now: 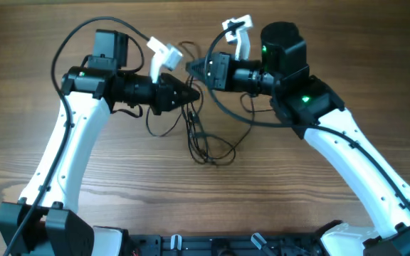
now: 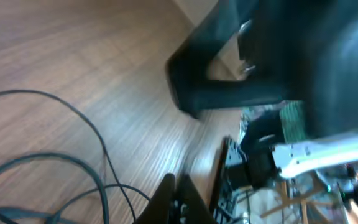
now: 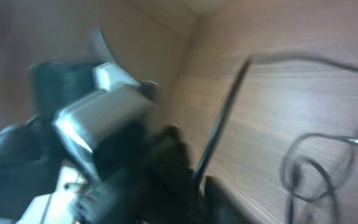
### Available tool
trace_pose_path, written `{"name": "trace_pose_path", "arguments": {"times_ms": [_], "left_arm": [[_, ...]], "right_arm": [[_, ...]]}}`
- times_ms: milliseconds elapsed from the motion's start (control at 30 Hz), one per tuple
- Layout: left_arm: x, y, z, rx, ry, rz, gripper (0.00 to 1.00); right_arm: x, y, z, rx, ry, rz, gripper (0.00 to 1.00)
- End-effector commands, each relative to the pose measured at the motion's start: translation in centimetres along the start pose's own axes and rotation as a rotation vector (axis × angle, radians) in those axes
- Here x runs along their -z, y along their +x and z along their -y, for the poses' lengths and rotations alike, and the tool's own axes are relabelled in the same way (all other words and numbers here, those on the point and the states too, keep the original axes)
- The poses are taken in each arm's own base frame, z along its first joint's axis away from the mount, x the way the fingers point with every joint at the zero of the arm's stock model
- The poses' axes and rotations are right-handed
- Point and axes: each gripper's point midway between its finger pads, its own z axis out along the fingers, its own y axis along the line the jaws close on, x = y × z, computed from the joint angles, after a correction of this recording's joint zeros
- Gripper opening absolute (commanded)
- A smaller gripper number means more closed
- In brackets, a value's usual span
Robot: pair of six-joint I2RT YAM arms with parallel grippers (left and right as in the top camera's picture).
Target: Untangle cables
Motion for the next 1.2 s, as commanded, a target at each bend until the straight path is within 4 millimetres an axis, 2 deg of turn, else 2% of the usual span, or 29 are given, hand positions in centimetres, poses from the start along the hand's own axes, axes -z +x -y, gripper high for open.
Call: {"name": "trace_pose_path", "arguments": {"times_ms": [0,100,167,233,367,433,567,633,767,867,1033,1100,1167], "left_arm": [[2.7,-1.7,-0.9,0.168,-0.044,0.099,0.04],[5.1,-3.1,-0.8,0.223,-0.082,0.178,0.04],[6.9,-3.9,-0.4,0.259,-0.105,0.235,0.04],[7.8,-4.4,0.4,0.274,-0.114,0.270,0.04],[8.2,-4.8,1.3,0.277,-0.112,0.289,0.04],[8.2,-4.8,1.3,0.278,-0.112,0.288,0.04],[8.3,-4.7,1.0,0.282,-0.131,0.290,0.04],[8.3,-4.7,0.8,0.282,-0.138,0.291,0.04],[8.3,-4.7,0.8,0.281,-0.138,0.291,0.04],[8.3,-4.7,0.9,0.283,-0.137,0.289,0.04],[8.2,-4.3,0.9,0.306,-0.135,0.280,0.04],[8.2,-4.4,0.9,0.300,-0.135,0.282,0.04],[8.4,-5.0,0.9,0.278,-0.137,0.298,0.04]], "right_arm": [[1.7,-1.6,4.0,-0.093,0.175,0.075,0.62],[2.0,-0.5,5.8,-0.047,0.230,0.032,0.76],[1.6,0.5,5.9,-0.001,0.214,-0.022,0.77],[0.7,1.6,5.7,0.026,0.178,-0.079,0.77],[-1.5,3.1,6.7,0.005,0.167,-0.145,0.74],[-3.0,3.8,6.0,0.019,0.092,-0.184,0.67],[-4.1,3.7,4.9,0.028,0.050,-0.172,0.65],[-4.3,3.5,5.5,0.009,0.093,-0.149,0.64],[-4.7,3.7,8.0,-0.036,0.218,-0.121,0.59],[-6.4,4.7,10.5,-0.048,0.284,-0.134,0.50],[-8.4,5.7,12.1,-0.063,0.263,-0.176,0.44],[-8.5,5.8,13.0,-0.070,0.292,-0.175,0.41],[-8.4,6.5,14.8,-0.106,0.362,-0.186,0.36]]}}
